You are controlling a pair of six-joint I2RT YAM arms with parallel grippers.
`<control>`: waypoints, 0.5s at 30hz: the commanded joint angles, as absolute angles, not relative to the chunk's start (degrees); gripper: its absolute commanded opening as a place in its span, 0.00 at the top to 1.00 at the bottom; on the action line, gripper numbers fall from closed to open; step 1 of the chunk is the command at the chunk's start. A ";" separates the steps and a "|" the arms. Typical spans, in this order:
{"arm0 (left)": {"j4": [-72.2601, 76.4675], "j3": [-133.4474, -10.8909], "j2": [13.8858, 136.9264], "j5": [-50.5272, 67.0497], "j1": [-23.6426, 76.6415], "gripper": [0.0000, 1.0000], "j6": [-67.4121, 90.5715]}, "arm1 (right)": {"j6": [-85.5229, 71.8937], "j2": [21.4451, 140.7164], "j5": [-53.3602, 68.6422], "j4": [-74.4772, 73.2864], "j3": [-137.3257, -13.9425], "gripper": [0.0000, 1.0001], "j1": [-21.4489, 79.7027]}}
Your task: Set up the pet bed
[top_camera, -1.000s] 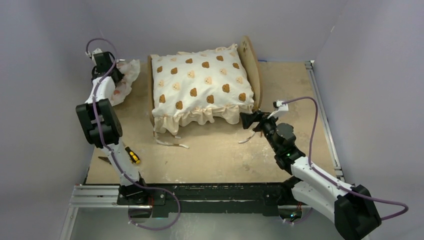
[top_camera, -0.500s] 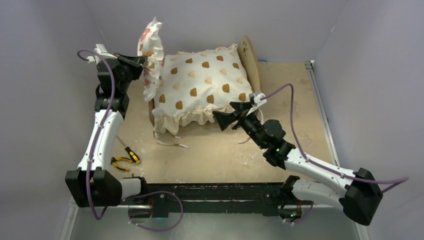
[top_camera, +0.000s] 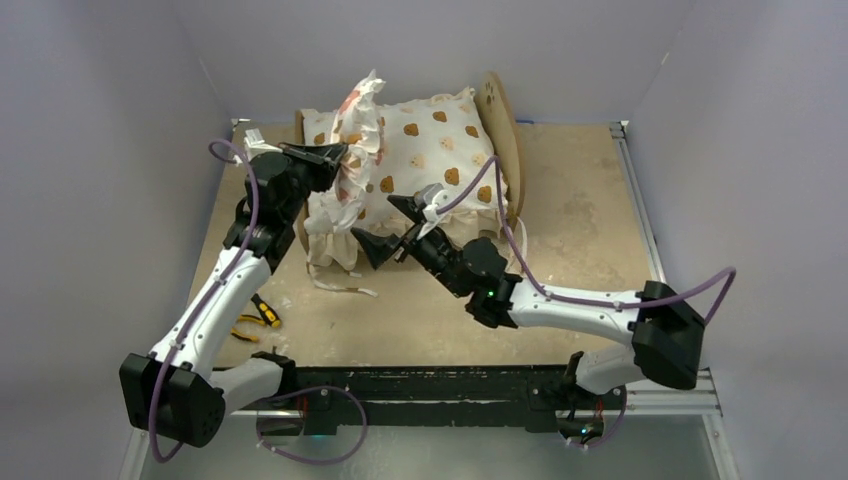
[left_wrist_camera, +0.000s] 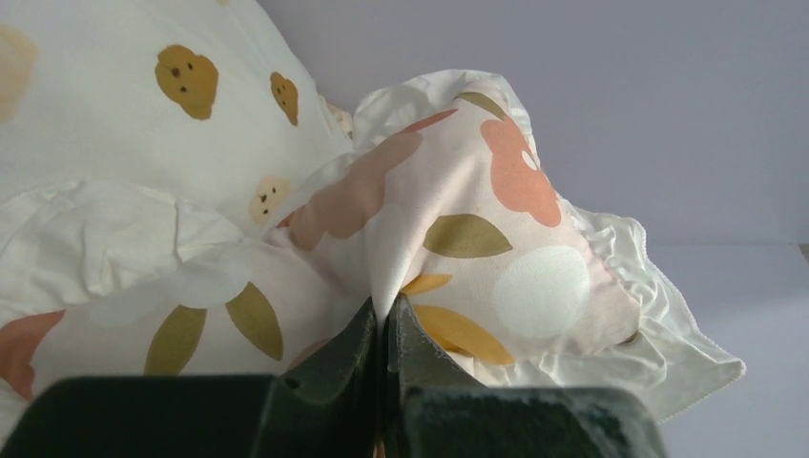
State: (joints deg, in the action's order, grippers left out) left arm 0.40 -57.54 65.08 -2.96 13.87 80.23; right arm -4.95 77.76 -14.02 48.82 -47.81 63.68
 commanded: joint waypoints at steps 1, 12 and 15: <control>5.54 -56.26 62.28 -6.23 17.12 1.00 85.04 | -0.97 82.81 -19.97 54.62 -55.77 0.01 63.98; 7.97 -56.05 60.86 -8.35 19.86 1.00 86.43 | -4.48 96.81 -38.05 44.05 -69.83 0.14 63.76; 7.83 -56.32 60.24 -9.04 19.86 1.00 84.93 | -4.48 95.99 -37.42 41.20 -70.13 0.46 63.02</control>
State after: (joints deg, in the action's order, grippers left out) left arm 3.38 -55.40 63.07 -8.82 19.40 84.88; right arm -4.86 97.08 -31.79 46.59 -67.77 64.18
